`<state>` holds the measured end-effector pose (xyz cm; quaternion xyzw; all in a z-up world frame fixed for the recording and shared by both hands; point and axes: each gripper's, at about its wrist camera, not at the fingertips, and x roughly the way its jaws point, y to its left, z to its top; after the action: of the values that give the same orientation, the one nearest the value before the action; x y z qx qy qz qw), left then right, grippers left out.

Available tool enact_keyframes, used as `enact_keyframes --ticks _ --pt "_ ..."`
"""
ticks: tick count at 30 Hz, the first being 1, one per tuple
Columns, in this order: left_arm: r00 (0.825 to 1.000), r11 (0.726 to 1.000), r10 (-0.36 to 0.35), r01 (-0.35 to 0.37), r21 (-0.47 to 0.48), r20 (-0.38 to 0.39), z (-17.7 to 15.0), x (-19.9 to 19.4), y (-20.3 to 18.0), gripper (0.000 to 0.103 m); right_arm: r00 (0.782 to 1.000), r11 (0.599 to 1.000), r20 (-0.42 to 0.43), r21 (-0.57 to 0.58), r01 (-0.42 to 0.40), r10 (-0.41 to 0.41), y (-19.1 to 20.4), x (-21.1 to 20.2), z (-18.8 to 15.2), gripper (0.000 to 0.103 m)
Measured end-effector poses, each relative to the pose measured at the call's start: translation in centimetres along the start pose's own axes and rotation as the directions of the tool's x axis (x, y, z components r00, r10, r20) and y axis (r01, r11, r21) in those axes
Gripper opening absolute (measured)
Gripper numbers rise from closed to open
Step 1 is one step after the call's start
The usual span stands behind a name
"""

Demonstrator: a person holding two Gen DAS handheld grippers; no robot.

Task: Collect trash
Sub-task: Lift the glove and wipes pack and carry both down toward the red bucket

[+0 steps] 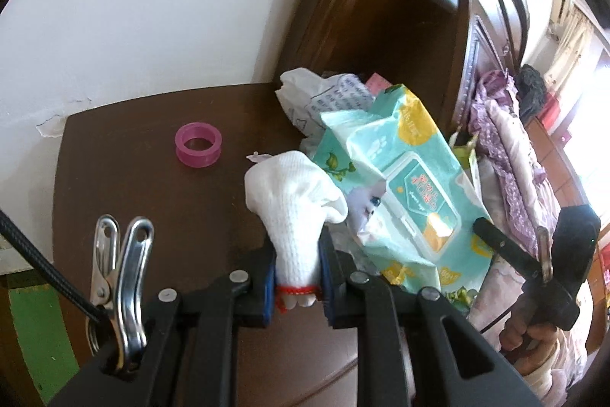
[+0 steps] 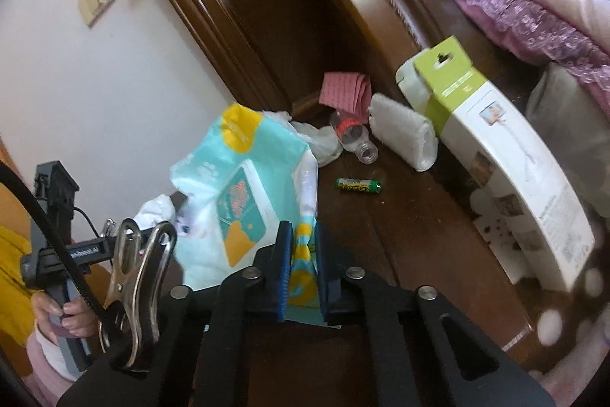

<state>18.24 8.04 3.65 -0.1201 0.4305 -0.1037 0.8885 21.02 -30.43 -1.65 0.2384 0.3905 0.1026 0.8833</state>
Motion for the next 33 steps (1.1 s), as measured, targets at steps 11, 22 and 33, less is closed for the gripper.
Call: enact_keyframes --ticks 11,22,33 --pt "0.998 0.998 -0.058 0.057 0.017 0.013 -1.5 -2.6 -1.9 0.019 0.992 0.989 0.102 0.121 -0.085 0.073 -1.5 -6.7 -2.7 0.007" --pt "0.994 0.992 -0.106 0.106 0.066 0.004 -4.8 -4.5 -4.9 0.019 0.996 0.992 0.05 0.107 0.069 -0.075 -0.5 -9.6 -6.4 0.007" --pt "0.995 0.993 -0.098 0.099 0.07 -0.016 -6.4 -3.9 -5.2 0.019 0.991 0.993 -0.1 -0.081 0.085 -0.093 2.5 -7.1 -8.0 0.041"
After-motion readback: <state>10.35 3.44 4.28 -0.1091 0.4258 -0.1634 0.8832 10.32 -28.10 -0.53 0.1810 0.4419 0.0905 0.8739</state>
